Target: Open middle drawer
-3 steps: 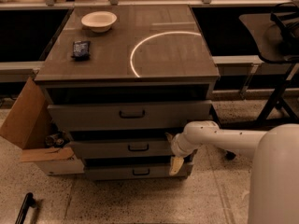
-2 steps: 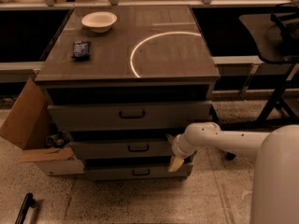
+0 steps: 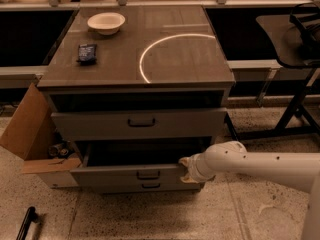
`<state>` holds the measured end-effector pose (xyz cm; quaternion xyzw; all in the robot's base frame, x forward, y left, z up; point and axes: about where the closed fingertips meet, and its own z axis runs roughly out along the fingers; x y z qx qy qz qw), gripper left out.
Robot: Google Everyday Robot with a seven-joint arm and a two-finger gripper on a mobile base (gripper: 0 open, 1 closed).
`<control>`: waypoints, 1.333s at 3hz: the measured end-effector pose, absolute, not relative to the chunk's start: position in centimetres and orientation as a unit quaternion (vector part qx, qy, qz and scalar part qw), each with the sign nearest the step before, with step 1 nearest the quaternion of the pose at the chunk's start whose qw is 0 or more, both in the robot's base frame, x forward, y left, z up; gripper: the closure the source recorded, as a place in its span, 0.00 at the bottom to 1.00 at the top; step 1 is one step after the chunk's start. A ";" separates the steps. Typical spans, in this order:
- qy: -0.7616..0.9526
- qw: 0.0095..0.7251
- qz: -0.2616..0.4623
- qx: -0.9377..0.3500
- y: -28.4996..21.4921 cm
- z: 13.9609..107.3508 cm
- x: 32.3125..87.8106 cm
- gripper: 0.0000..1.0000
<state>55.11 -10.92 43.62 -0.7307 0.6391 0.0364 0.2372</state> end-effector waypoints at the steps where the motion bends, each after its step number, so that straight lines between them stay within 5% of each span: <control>1: 0.638 0.236 0.044 -0.732 -11.4 44.2 51.5 0.89; 2: 0.638 0.236 0.048 -0.732 -11.4 44.3 50.6 1.00; 4: 0.622 0.241 0.073 -0.742 -10.7 44.6 48.4 1.00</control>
Offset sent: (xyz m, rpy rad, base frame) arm -0.0972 -0.0112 0.0128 0.0396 0.0485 0.0141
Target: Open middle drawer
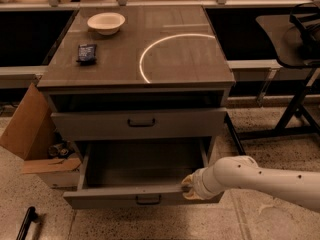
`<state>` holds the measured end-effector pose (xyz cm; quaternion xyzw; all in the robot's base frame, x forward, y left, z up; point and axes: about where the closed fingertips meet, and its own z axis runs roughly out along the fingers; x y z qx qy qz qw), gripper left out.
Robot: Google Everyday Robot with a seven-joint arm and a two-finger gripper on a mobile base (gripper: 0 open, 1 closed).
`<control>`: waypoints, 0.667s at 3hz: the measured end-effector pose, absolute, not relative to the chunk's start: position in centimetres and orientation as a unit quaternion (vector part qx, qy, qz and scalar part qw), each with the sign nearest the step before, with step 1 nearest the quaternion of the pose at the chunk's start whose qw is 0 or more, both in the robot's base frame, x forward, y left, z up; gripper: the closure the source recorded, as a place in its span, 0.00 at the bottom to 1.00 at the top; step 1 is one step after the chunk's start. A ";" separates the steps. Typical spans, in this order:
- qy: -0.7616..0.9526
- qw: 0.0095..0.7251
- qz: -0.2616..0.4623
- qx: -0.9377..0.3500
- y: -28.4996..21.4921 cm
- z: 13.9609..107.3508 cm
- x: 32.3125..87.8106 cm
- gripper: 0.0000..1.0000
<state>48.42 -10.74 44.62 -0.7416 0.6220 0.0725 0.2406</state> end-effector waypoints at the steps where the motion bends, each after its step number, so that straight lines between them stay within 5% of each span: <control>1: 0.614 0.246 0.107 -0.743 -10.7 45.2 45.2 1.00; 2: 0.618 0.244 0.133 -0.735 -11.2 45.6 42.4 1.00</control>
Offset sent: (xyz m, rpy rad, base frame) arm -0.0927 -0.0146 0.0168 0.1195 0.1363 0.0164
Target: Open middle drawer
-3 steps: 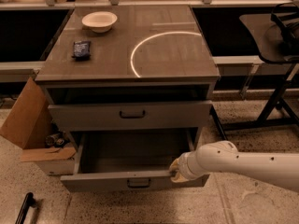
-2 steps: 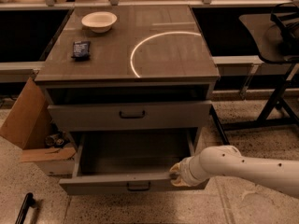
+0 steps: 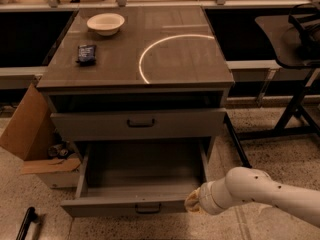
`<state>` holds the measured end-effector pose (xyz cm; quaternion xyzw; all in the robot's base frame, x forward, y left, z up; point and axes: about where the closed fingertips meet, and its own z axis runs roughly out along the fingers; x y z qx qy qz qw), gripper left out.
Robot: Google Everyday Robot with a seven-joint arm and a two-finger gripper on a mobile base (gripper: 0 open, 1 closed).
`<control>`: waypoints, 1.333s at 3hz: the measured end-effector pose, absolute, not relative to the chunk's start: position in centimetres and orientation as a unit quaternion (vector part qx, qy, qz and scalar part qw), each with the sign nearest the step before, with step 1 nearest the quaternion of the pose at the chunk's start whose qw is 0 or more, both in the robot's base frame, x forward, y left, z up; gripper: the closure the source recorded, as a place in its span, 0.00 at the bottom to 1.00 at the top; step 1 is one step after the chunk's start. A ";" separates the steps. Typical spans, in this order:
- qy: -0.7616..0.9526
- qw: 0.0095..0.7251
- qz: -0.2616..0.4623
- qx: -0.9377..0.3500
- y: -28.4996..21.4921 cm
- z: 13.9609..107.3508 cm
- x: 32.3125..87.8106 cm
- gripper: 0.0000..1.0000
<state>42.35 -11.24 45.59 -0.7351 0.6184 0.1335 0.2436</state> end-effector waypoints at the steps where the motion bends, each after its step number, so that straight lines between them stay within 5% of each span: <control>1: 0.619 0.244 0.149 -0.731 -11.4 45.8 41.0 1.00; 2: 0.619 0.244 0.150 -0.732 -11.3 45.7 41.0 0.81; 4: 0.617 0.243 0.152 -0.732 -11.1 45.5 40.8 0.27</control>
Offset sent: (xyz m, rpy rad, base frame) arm -0.0113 -0.0012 0.0015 0.0189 0.0199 0.0015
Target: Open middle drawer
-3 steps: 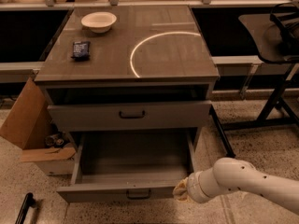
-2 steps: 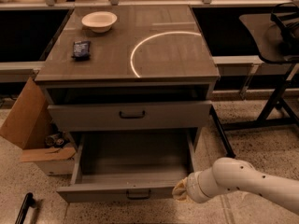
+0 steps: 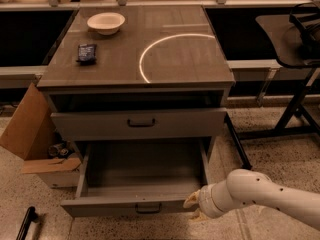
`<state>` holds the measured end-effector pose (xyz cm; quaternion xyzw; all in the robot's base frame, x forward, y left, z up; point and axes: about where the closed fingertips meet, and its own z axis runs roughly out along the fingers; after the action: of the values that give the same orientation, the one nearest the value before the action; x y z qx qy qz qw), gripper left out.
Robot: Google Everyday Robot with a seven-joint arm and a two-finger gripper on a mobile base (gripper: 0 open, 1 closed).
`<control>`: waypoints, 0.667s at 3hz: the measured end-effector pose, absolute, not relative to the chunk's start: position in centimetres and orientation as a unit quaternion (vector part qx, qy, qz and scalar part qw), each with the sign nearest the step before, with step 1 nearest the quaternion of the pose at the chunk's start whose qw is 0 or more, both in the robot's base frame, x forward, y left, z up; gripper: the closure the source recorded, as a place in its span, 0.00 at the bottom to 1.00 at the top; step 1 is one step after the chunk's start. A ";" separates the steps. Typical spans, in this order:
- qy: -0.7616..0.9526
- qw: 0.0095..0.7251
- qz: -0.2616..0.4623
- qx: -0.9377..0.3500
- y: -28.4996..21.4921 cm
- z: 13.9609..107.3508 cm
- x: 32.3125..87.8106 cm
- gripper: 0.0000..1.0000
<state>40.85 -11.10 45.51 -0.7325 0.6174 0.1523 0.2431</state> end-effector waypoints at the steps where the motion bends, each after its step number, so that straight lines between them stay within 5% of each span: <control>1: 0.606 0.260 0.138 -0.740 -11.7 47.6 40.9 0.04; 2: 0.614 0.270 0.107 -0.734 -15.3 50.9 42.4 0.00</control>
Offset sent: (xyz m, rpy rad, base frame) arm 0.0374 -0.0920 0.0985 -0.0461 -0.1732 -0.0793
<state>42.37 -15.33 50.91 -0.7337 0.6140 0.1074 0.2704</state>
